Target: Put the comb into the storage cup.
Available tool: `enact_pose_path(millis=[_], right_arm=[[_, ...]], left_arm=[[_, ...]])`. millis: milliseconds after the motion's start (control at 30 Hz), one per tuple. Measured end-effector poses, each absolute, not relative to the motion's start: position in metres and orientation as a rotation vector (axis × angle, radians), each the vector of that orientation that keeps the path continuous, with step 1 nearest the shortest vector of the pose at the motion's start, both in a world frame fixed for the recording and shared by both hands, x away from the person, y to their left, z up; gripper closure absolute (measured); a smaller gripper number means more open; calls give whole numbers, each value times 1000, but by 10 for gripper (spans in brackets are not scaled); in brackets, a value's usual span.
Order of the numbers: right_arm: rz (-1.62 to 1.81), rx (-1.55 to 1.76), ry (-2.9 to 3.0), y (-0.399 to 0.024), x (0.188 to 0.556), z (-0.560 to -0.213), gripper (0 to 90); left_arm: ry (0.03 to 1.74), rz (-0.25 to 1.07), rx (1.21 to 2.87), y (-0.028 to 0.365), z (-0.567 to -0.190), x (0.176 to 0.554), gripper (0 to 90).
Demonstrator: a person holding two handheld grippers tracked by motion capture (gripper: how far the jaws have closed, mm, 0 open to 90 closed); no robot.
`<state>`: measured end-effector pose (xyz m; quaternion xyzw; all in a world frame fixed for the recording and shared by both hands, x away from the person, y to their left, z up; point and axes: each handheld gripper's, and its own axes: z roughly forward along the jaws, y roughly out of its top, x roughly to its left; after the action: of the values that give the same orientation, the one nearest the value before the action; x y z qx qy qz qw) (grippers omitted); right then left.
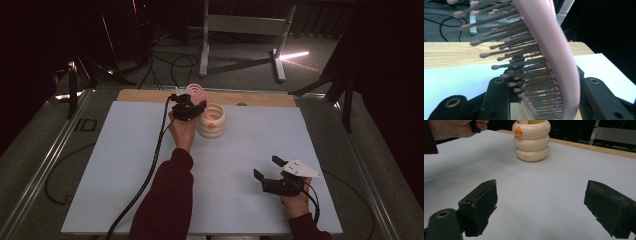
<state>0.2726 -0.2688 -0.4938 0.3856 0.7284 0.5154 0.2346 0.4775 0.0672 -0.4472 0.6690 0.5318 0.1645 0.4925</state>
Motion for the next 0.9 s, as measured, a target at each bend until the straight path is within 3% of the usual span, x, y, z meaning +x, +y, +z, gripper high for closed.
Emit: enact_pose_path(millis=[367,900], right_arm=[[1411,1057,2000,-269,273,-494,116],[1412,1055,1998,-268,273,-494,116]], left_arm=[[1300,413,1647,68,-448,478,482],[1331,462,1663,68,-447,477,228]])
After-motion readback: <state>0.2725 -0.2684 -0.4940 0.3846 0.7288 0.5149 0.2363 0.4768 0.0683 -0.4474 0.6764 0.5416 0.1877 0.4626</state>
